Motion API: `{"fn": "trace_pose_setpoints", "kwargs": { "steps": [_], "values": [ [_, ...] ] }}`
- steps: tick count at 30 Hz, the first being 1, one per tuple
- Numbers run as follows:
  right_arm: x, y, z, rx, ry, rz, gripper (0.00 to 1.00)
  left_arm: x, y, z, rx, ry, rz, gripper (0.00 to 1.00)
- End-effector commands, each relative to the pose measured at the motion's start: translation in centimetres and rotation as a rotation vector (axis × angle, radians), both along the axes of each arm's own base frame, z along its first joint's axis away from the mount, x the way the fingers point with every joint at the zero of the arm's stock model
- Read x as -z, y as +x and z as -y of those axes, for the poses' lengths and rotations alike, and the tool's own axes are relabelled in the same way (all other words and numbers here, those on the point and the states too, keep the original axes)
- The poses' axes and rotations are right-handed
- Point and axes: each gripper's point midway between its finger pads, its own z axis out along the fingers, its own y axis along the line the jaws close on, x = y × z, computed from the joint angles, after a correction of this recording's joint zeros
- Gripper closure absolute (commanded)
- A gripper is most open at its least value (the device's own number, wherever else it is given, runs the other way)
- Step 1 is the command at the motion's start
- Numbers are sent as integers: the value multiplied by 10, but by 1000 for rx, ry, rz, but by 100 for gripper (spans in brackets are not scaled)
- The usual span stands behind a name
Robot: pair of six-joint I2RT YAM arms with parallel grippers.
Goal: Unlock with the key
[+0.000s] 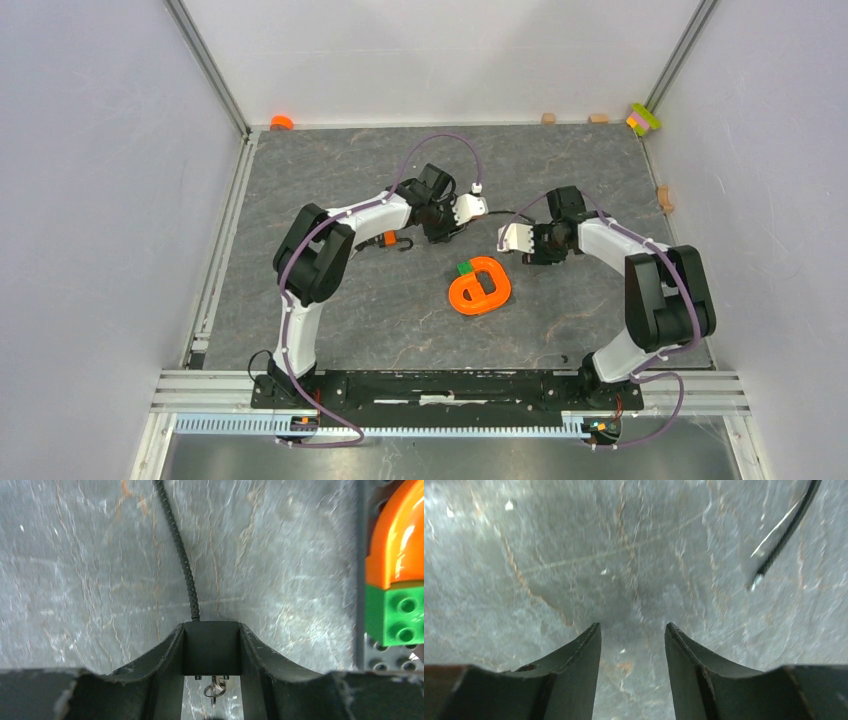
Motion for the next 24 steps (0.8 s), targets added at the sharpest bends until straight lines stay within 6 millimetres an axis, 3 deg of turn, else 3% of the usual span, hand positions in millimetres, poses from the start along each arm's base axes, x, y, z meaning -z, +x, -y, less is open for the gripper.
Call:
{"fn": "trace_pose_setpoints", "kwargs": {
  "steps": [1,8,16,19,24],
  "values": [
    [-2,-15,20,-9,-68,-10,45,3,9,-15,-82,64,-10,86],
    [-17,-14,27,38,-22,18,44,4,4,-14,-40,68,1,81],
    [-59,-12,-15,111,276,56,41,-6,-1,-9,-46,20,19,53],
    [-76,-12,-30,129,387,73,41,-15,5,-6,-87,-5,29,47],
    [-94,-15,-37,144,456,120,41,-24,7,-5,-107,-23,43,33]
  ]
}}
